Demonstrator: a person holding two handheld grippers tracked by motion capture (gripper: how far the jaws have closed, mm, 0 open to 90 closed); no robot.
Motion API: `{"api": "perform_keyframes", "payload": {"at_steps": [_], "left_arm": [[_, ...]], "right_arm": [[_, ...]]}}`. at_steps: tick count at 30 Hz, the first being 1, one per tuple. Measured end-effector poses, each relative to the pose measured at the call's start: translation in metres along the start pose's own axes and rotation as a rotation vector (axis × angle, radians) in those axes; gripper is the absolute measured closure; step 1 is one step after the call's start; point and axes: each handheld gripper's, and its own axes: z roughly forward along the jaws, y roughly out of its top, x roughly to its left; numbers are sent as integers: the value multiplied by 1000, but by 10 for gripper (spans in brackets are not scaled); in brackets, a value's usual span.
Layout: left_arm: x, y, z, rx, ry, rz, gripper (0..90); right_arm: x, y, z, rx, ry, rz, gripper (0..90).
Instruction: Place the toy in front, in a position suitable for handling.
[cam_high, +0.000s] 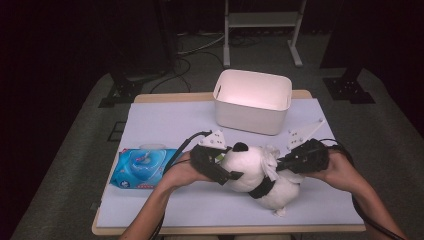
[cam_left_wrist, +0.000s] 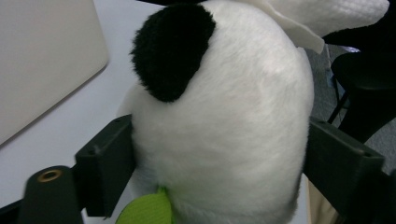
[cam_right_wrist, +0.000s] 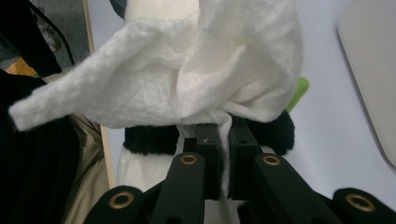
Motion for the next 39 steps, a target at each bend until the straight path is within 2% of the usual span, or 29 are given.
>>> {"api": "perform_keyframes", "payload": {"at_steps": [5,13,17,23,24,26,31,39], "left_arm": [[1,0,-1,-5,-8,-16,82],[5,-5,0,-4,-24,-32,59],[7,-9,7,8,-48,-44,43],[9,-12,20,-7,-113,-72,45],[8,-12,21,-11,-127,-67,112],[8,-11,21,-30,-133,-63,173],[7,-8,17,-49,-126,-48,247],[8,-1,4,-60,-110,-52,273]], "right_arm": [[0,-10,-1,9,2,16,856],[-2,-23,-4,-6,4,39,856],[-3,-28,-6,-2,1,48,857],[-3,-33,-7,-3,2,61,857],[-3,-34,-7,-4,1,60,857],[-3,-34,-8,0,0,62,856],[-4,-33,-10,-3,-1,67,856],[-7,-29,-16,-54,1,63,854]]}}
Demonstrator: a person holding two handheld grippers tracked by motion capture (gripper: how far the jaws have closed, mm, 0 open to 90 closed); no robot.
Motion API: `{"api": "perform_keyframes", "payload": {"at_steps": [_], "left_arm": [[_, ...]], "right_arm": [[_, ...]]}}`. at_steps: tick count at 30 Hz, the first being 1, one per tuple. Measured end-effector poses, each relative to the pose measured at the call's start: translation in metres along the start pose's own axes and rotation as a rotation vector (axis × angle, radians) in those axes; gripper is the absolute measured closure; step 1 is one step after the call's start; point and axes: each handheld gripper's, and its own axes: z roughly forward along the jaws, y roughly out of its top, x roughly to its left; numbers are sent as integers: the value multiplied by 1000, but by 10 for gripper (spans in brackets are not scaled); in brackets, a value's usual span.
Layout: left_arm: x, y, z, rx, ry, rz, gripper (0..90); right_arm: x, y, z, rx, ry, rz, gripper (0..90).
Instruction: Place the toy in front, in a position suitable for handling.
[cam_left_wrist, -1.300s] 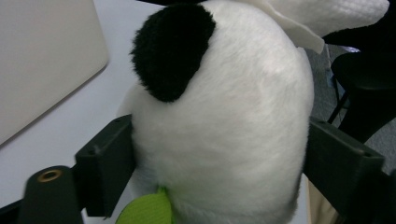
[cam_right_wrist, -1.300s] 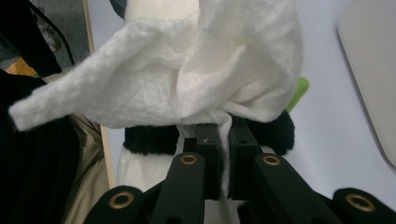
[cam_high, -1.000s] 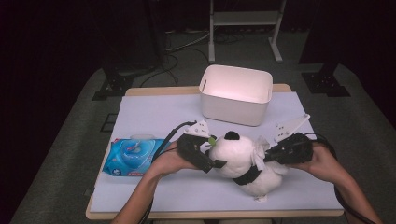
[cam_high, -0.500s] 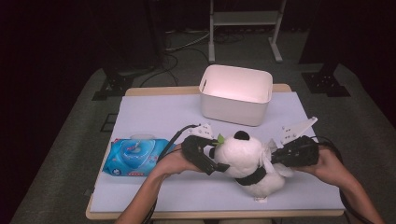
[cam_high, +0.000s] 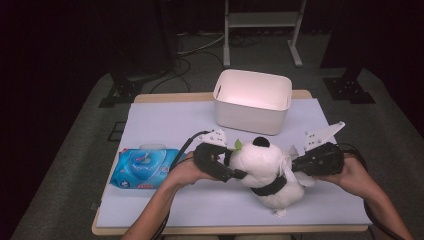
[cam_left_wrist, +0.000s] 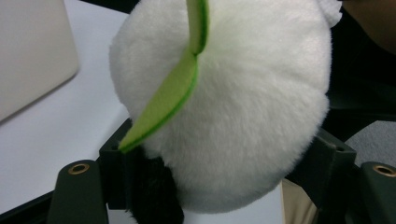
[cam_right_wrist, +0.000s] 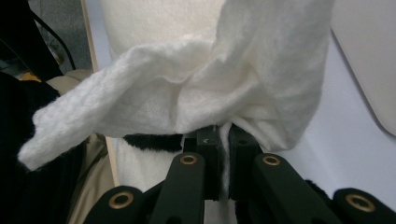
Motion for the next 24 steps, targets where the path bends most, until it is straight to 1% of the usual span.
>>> {"api": "perform_keyframes", "payload": {"at_steps": [2,4,6,8,10,11,14,19,24], "left_arm": [[0,4,-6,0,9,3,273],[0,7,-13,2,23,8,275],[0,10,-18,5,36,14,281],[-1,12,-25,10,50,24,283],[-2,14,-31,8,60,23,284],[-2,14,-34,15,67,27,284],[-3,16,-41,21,75,37,286],[-4,17,-44,32,74,43,286],[-5,18,-42,29,73,45,286]], "right_arm": [[-1,3,-1,-16,7,1,854],[-2,7,1,-16,6,-6,854],[-3,13,5,-11,12,-11,854],[-4,14,7,-13,15,-14,854],[-5,19,9,-16,23,-13,854],[-5,19,9,-16,23,-13,854],[-5,24,10,-26,34,-17,854],[-4,32,10,-33,39,-31,854],[-2,38,8,-13,28,-39,854]]}}
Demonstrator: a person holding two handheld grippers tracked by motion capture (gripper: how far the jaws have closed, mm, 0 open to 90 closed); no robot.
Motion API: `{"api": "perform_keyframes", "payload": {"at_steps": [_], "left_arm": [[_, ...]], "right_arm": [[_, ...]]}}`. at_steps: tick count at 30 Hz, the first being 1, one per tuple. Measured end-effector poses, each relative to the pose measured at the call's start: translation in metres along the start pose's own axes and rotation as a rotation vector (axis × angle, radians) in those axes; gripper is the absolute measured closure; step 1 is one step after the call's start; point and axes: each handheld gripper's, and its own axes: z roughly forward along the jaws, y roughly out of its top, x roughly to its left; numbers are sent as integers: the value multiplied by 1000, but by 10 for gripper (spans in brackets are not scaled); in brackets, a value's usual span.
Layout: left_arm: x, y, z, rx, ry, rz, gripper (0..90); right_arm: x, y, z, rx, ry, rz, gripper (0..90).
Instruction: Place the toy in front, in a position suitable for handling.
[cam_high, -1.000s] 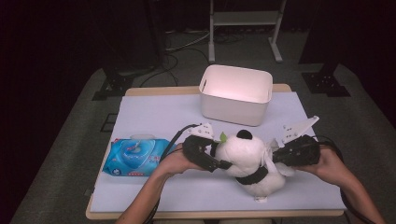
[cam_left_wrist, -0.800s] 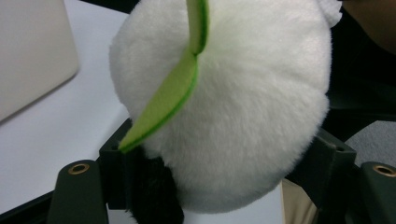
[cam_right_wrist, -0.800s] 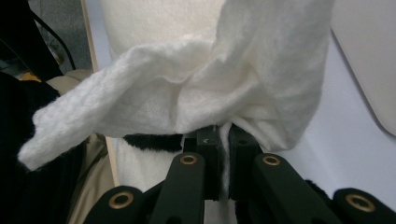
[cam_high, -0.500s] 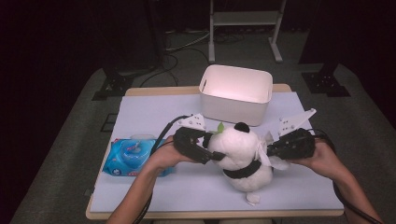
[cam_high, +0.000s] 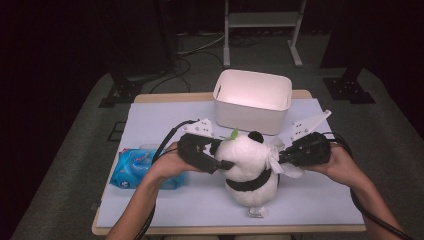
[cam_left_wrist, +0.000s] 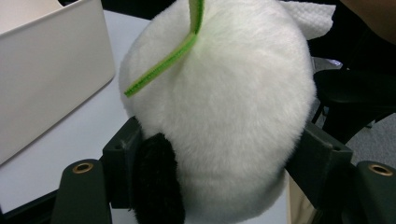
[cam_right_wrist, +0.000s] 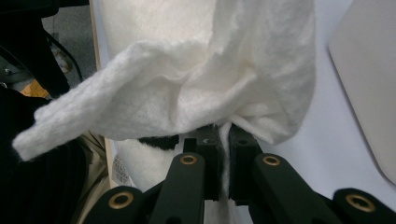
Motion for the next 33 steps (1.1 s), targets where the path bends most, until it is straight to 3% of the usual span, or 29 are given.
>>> {"api": "perform_keyframes", "payload": {"at_steps": [14,19,30,33], "left_arm": [[-3,11,-2,24,4,36,287],[-6,15,5,42,-1,54,287],[-12,16,22,53,-27,72,270],[-11,15,27,51,-28,60,255]], "right_arm": [[6,27,-21,-36,-20,-54,854],[12,44,-19,-24,-25,-96,853],[16,65,-16,-19,-23,-133,852],[17,64,-8,24,-28,-139,853]]}}
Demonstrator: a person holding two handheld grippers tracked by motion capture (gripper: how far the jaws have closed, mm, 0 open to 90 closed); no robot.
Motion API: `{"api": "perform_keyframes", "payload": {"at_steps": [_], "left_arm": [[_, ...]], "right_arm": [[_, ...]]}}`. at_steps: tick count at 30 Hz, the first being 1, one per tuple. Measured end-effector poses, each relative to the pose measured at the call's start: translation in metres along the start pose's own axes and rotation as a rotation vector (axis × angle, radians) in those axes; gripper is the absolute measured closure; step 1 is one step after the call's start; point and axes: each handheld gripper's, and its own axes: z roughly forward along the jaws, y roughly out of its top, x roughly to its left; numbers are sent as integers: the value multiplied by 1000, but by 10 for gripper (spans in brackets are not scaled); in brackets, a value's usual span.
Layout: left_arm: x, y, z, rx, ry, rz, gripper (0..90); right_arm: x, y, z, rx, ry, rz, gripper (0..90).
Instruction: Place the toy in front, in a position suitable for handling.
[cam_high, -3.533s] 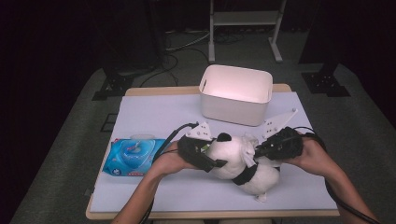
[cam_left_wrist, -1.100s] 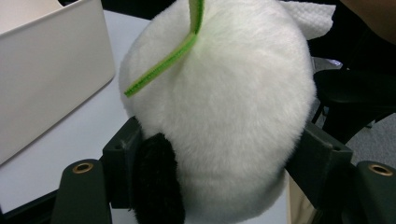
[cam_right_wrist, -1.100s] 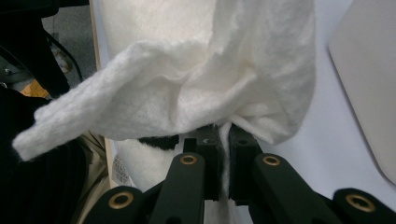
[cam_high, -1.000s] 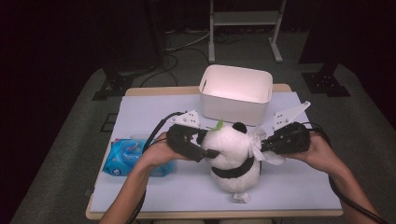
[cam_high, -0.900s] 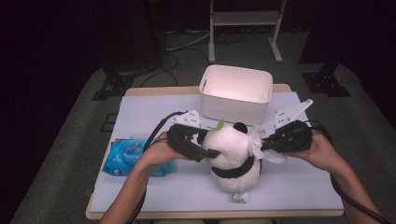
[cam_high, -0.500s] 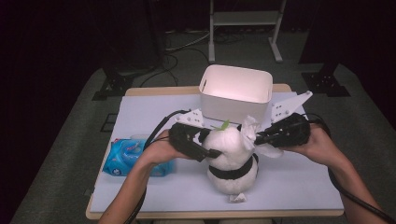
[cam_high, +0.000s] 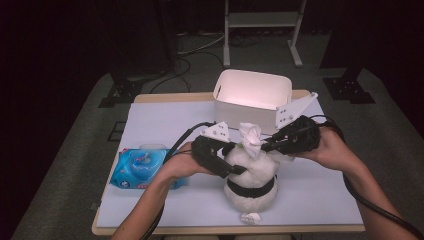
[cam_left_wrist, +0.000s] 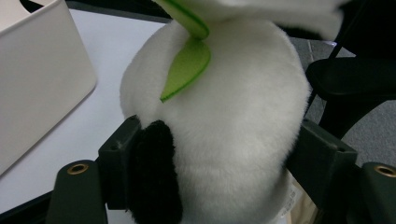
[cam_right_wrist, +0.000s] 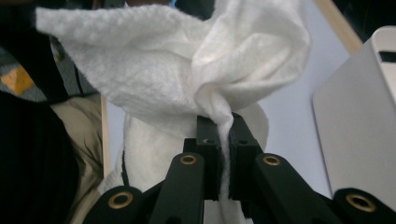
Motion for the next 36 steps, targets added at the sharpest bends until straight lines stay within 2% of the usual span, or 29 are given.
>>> {"api": "perform_keyframes", "payload": {"at_steps": [2,4,6,10,17,20,24,26,27,28,29,30,33,36], "left_arm": [[2,-3,3,-28,-7,-18,234],[2,-3,4,-31,-5,-14,223],[3,-4,6,-43,-5,-26,181],[5,-7,8,-53,-11,-30,156],[8,-19,15,12,-26,-52,102],[10,-26,20,13,-45,-61,81],[6,-33,31,35,-59,-44,77],[6,-33,35,25,-60,-52,73],[7,-33,35,15,-66,-47,85],[8,-34,34,0,-66,-48,171],[9,-34,33,-6,-71,-59,206],[9,-33,32,-13,-70,-51,234],[10,-29,28,-19,-59,-47,269],[11,-24,24,-4,-50,-37,288]], "right_arm": [[-2,-7,1,4,-4,26,855],[-3,-9,1,-1,2,36,855],[-4,-15,2,6,-3,41,856],[-4,-17,1,18,-12,43,857],[-4,-26,-2,18,-23,54,857],[-4,-30,-2,9,-22,62,857],[-3,-34,-4,8,-23,70,857],[-4,-35,-4,5,-23,73,857],[-4,-36,-5,5,-22,76,857],[-4,-38,-6,-3,-20,82,857],[-4,-39,-7,-10,-20,91,857],[-5,-40,-7,-15,-21,90,857],[-5,-40,-9,-33,-26,89,857],[-5,-36,-13,-38,-33,79,854]]}}
